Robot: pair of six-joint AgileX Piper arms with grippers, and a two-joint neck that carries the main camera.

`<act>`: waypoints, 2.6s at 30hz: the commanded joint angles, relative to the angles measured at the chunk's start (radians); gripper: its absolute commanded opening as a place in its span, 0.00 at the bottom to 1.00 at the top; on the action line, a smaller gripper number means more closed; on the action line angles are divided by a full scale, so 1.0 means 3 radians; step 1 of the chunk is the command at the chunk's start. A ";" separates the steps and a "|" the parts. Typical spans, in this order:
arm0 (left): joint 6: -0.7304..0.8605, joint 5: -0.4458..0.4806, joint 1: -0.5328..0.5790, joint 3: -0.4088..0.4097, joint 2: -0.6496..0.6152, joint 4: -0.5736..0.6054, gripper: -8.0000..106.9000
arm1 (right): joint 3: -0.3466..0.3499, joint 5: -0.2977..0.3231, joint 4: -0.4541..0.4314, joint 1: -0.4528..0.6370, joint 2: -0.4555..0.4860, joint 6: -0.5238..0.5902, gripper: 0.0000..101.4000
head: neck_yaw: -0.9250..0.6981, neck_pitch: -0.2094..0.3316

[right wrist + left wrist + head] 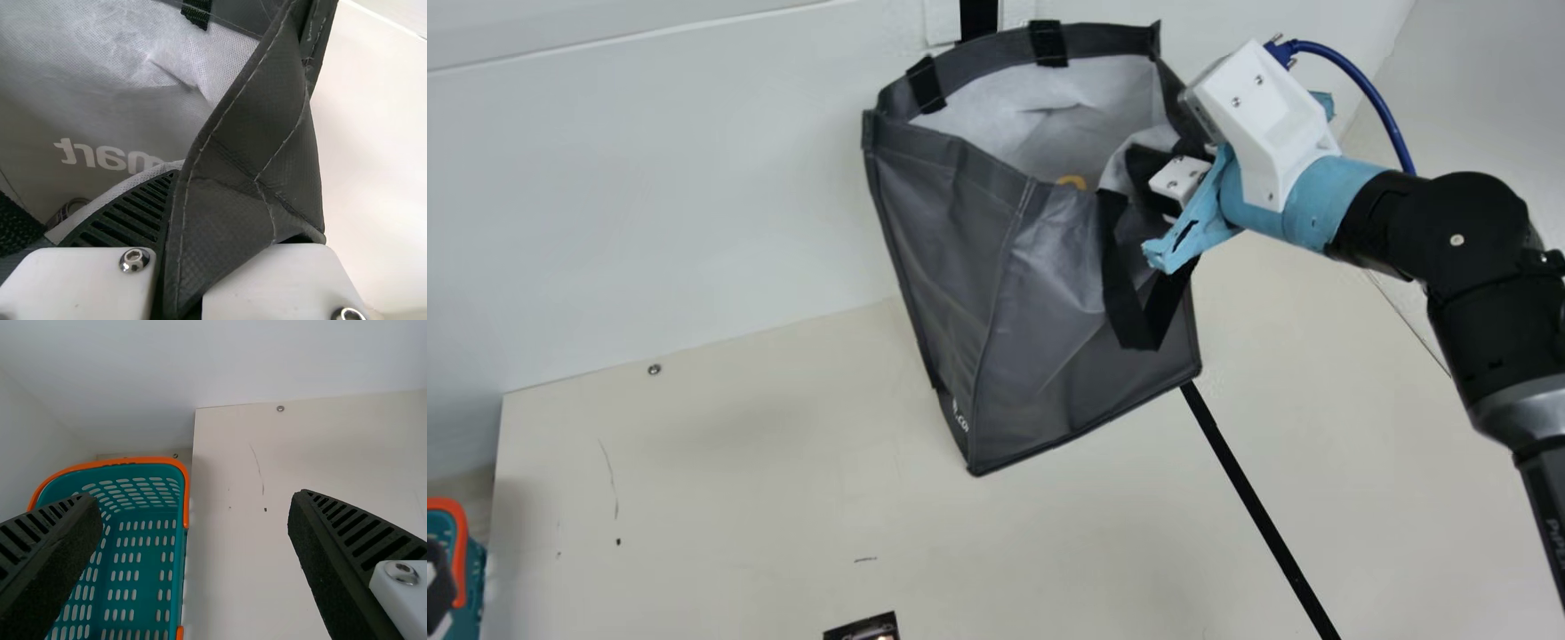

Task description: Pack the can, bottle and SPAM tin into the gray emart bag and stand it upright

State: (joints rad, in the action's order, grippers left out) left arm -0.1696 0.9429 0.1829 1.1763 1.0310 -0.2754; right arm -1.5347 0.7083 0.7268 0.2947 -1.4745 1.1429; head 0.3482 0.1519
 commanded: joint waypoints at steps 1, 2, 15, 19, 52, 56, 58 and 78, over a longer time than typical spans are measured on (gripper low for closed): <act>0.0000 0.0000 0.0000 0.0000 0.0000 0.0000 0.85 | -0.0018 -0.0020 -0.0117 0.0045 -0.0004 -0.0061 0.00 | 0.0003 0.0076; 0.0000 0.0000 0.0000 0.0000 0.0000 0.0000 0.85 | -0.0028 -0.0024 -0.0154 0.0072 -0.0006 -0.0085 0.00 | 0.0003 0.0076; 0.0000 0.0000 0.0000 0.0000 0.0000 0.0000 0.85 | -0.0273 0.0073 -0.0343 0.0511 -0.0090 -0.0172 0.00 | 0.0003 0.0076; 0.0000 0.0000 0.0000 0.0000 0.0000 0.0000 0.85 | -0.0378 0.0159 -0.0309 0.0690 -0.0133 -0.0122 0.00 | 0.0003 0.0076; 0.0000 0.0000 0.0000 0.0000 0.0000 0.0000 0.85 | -0.1210 0.0664 -0.0174 0.1750 -0.0657 0.0041 0.10 | 0.0003 0.0076; 0.0000 0.0000 0.0000 0.0000 0.0000 0.0000 0.85 | -0.1215 0.0659 -0.0191 0.1786 -0.0681 -0.0009 0.23 | 0.0003 0.0076; 0.0000 0.0000 0.0000 0.0000 0.0000 0.0000 0.85 | -0.1213 0.0646 -0.0196 0.1799 -0.0688 -0.0030 0.30 | 0.0003 0.0076; 0.0000 0.0000 0.0000 0.0000 0.0000 0.0000 0.85 | -0.1574 0.0583 -0.0094 0.1875 -0.0731 -0.0019 0.94 | 0.0003 0.0076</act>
State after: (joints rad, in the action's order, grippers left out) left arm -0.1696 0.9429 0.1829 1.1763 1.0310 -0.2754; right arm -1.9952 0.8815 0.6943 0.8569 -1.6935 1.1333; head 0.3482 0.1519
